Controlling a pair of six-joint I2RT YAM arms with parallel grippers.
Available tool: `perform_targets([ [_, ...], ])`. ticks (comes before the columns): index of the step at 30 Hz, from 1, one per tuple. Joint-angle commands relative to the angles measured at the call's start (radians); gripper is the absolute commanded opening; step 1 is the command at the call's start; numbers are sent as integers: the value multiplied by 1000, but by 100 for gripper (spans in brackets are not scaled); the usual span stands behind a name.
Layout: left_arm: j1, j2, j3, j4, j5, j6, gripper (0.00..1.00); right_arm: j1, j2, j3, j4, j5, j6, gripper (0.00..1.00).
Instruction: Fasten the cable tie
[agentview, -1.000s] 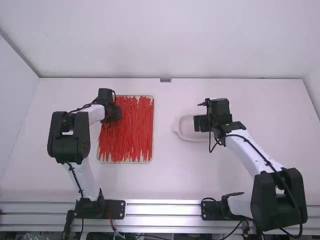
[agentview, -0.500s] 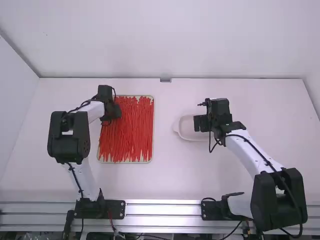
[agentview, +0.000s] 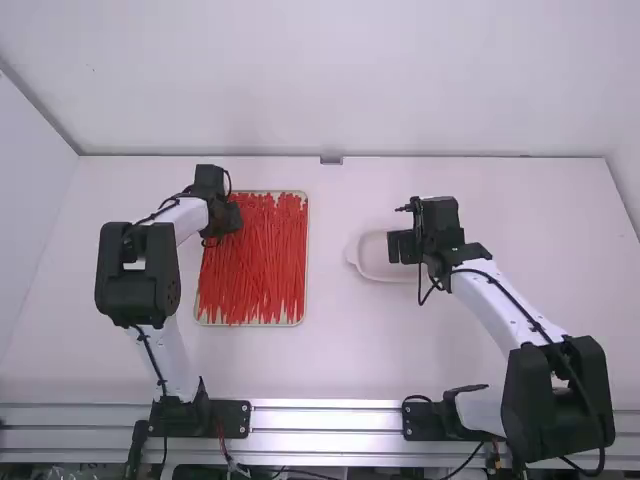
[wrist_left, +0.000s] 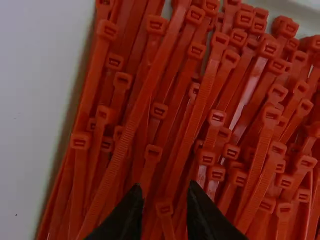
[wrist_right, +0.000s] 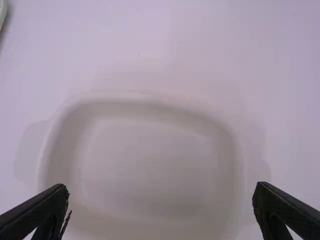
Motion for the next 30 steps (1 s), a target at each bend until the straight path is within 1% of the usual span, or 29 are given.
perform_targets([
  [1,-3,14,-24,0,13,-7,24,2,3,30,-1,2,3,98],
  [11,-9,14,-76,62,29,-11,22,2,3,30,0,2,3,98],
  [15,-10,14,-76,61,29,-10,19,2,3,30,-1,2,3,98],
  [17,-9,14,-76,64,29,-10,15,2,3,30,-1,2,3,98],
  [18,-9,14,-76,64,29,-10,15,2,3,30,-1,2,3,98],
  [21,-9,14,-76,66,29,-10,10,2,3,30,-2,1,3,98],
  [23,-10,14,-76,66,29,-10,10,2,3,30,-1,1,3,98],
  [30,-10,14,-74,67,30,-10,3,2,3,30,-2,1,4,98],
])
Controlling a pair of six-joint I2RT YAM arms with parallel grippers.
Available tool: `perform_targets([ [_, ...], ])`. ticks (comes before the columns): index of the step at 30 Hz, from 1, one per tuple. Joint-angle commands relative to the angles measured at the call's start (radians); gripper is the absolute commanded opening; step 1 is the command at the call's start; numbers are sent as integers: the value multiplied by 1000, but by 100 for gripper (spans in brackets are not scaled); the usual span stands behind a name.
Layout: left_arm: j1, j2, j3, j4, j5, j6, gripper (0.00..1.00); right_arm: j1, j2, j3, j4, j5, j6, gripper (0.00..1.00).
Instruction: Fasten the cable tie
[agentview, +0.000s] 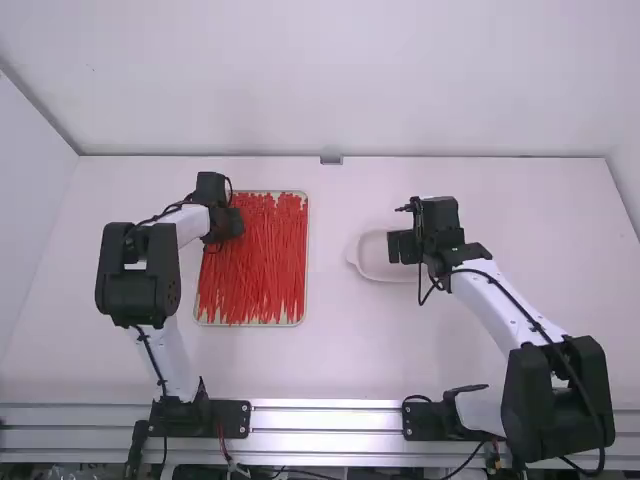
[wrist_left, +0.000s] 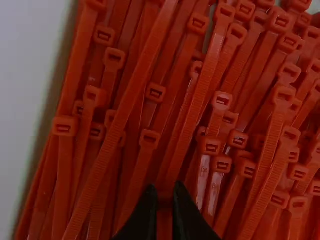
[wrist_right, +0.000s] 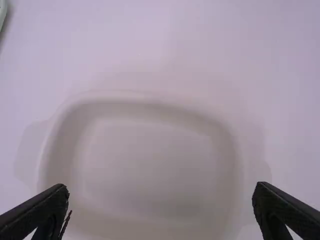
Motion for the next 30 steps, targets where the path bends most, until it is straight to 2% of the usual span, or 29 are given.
perform_targets([
  [1,-7,14,-9,-4,10,-7,3,2,3,30,-3,3,4,98],
  [8,-7,14,10,11,11,-14,1,2,3,30,-4,2,4,98],
  [18,-4,-32,128,-44,45,-21,1,2,3,30,-2,2,4,98],
  [23,-2,-127,183,-92,46,-21,1,2,3,30,0,2,5,98],
  [30,-10,-332,184,-132,45,6,1,1,3,30,19,-40,5,98],
])
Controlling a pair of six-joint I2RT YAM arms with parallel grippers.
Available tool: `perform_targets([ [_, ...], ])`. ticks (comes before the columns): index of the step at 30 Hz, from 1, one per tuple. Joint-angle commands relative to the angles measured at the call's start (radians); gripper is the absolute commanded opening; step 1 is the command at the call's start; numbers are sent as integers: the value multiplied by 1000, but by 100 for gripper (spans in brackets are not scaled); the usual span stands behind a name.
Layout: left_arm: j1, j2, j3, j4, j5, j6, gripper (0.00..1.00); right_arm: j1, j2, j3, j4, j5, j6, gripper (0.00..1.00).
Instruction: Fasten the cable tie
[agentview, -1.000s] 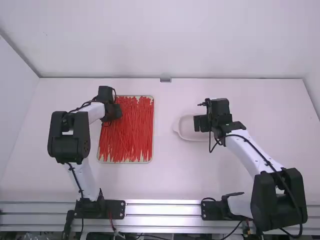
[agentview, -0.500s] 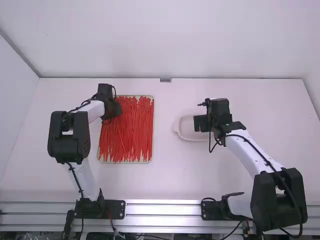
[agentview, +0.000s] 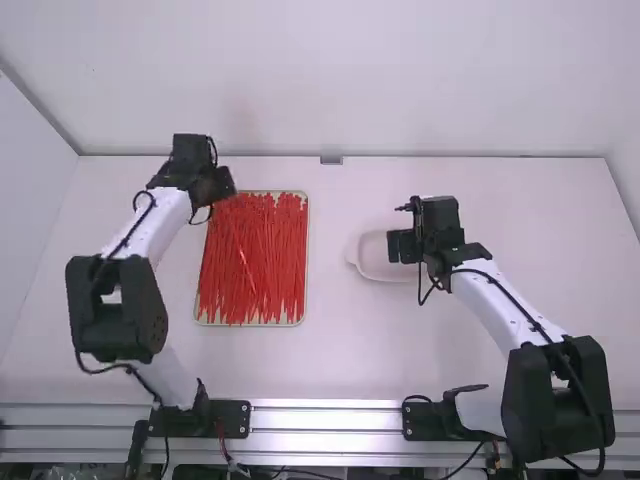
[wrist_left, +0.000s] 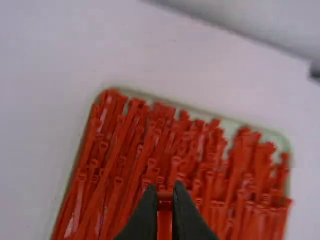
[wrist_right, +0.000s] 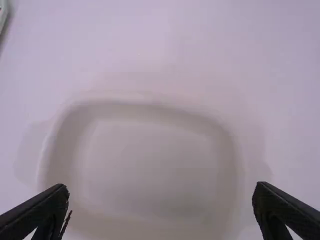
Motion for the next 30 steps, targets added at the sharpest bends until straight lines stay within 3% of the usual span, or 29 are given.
perform_targets([
  [1,-9,-116,31,-27,13,31,1,1,3,30,11,-64,2,98],
  [8,-10,-334,-7,-61,66,72,1,1,3,30,53,-241,-64,98],
  [17,-90,-597,-221,47,56,63,1,14,3,30,145,-600,-118,98],
  [22,-162,-661,-335,161,65,8,1,74,3,30,208,-789,-119,98],
  [30,-359,-666,-396,281,-26,-23,2,209,3,30,378,-811,-71,98],
])
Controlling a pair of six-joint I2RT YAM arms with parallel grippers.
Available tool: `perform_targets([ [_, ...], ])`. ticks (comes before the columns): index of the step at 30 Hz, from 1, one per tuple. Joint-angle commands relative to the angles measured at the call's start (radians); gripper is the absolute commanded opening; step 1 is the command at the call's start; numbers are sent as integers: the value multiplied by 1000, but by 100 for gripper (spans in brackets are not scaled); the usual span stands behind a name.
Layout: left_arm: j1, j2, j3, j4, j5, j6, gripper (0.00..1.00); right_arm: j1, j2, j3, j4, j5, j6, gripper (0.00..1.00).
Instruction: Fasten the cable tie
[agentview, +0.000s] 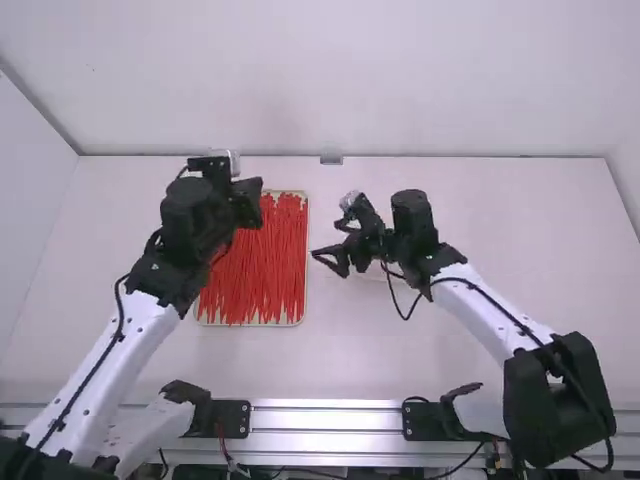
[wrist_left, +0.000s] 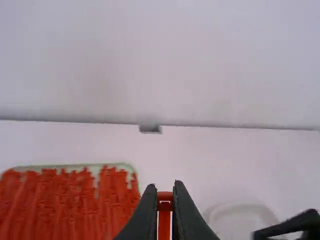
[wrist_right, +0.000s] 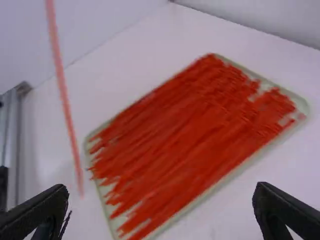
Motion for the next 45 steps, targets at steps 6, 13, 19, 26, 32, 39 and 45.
perform_targets([
  [6,-90,-20,-8,31,-44,-28,2,37,3,30,198,-37,167,98],
  [13,-136,-6,-18,98,-44,-54,2,48,3,30,338,-37,380,98],
  [19,-156,17,-50,180,-43,-63,2,93,3,30,381,63,399,95],
  [26,-152,23,-76,223,-35,-81,2,119,3,30,395,122,398,80],
  [32,-160,23,-79,246,11,-81,2,116,3,30,430,125,398,44],
  [39,-161,23,-79,260,38,-88,2,116,4,30,426,144,398,31],
  [45,-158,23,-80,274,64,-89,2,117,4,30,428,143,399,0],
])
